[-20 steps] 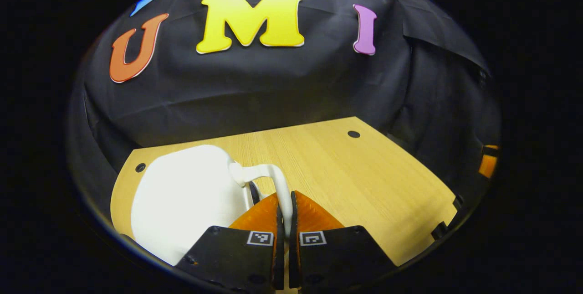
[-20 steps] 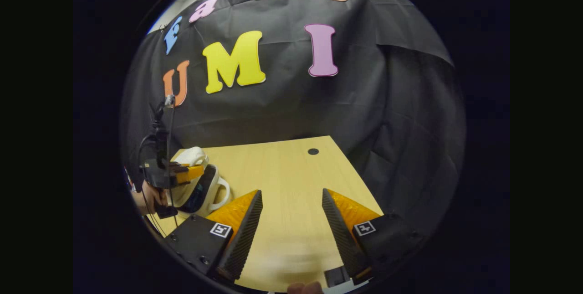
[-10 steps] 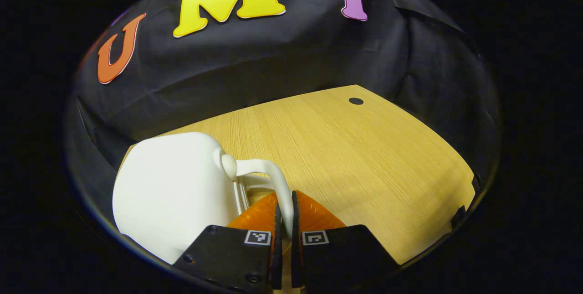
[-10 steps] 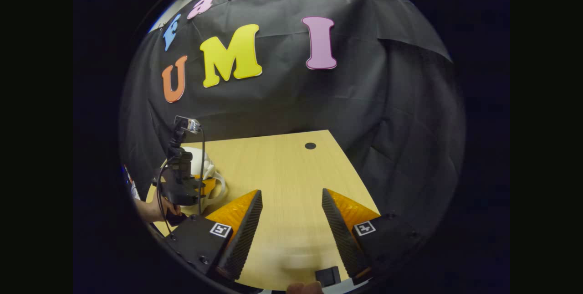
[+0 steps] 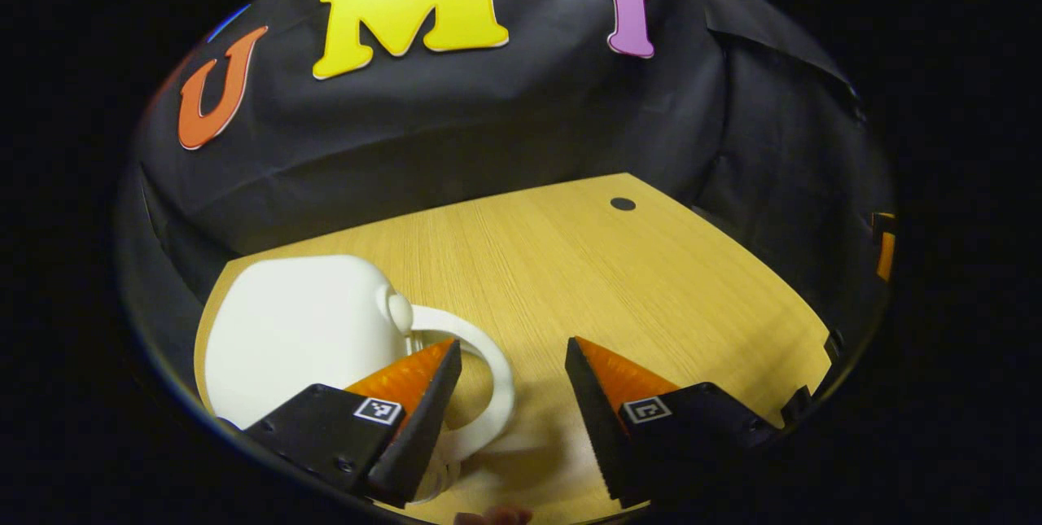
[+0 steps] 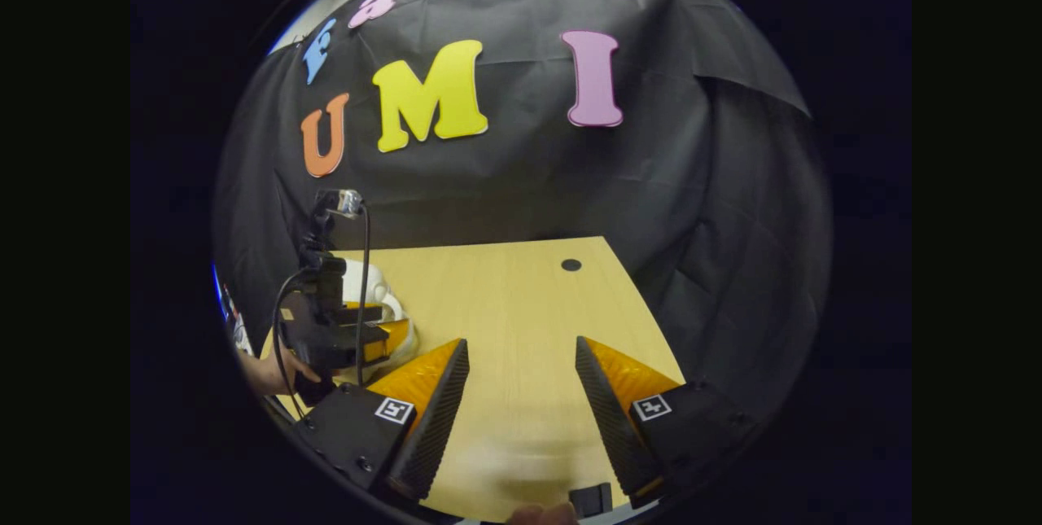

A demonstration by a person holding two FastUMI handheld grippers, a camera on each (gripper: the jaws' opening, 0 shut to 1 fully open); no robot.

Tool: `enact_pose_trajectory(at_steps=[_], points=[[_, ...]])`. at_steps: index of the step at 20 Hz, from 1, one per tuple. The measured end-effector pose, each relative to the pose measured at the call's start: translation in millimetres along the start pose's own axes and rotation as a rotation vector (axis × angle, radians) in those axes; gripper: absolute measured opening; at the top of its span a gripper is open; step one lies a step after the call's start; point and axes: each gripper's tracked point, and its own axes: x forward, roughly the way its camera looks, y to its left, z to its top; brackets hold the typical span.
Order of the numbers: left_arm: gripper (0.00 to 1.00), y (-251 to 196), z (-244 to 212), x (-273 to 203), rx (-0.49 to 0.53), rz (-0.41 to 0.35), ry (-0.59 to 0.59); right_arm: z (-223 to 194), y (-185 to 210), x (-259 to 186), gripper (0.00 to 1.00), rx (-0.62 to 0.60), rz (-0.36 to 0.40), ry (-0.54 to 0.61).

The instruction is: First open the suitcase, pack the skin care products into it, and then close the suitcase.

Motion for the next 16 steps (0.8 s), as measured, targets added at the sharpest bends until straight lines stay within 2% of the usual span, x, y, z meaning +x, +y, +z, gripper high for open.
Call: enact_pose_trajectory(at_steps=[1,2,6,9,13,15,16], points=[[0.95,10,15,-7,0.016,0.038,-0.047,5,5,1,0.79,-0.013,0.005,-0.011],[0.99,21,29,-14,0.013,0.073,-0.079,11,11,2,0.79,-0.022,0.014,-0.024],[0.99,59,91,-66,-0.05,0.161,-0.27,41,41,6,0.77,-0.04,0.048,-0.107],[0.99,80,146,-119,-0.128,0.196,-0.441,83,67,4,0.79,-0.065,0.065,-0.217],[0.99,104,178,-165,-0.182,0.203,-0.515,142,98,-5,0.78,-0.065,0.072,-0.39],[0.99,125,192,-187,-0.183,0.267,-0.587,158,116,-9,0.79,-0.065,0.074,-0.436],[0.94,134,197,-197,-0.173,0.288,-0.612,162,125,-10,0.77,-0.062,0.075,-0.448]])
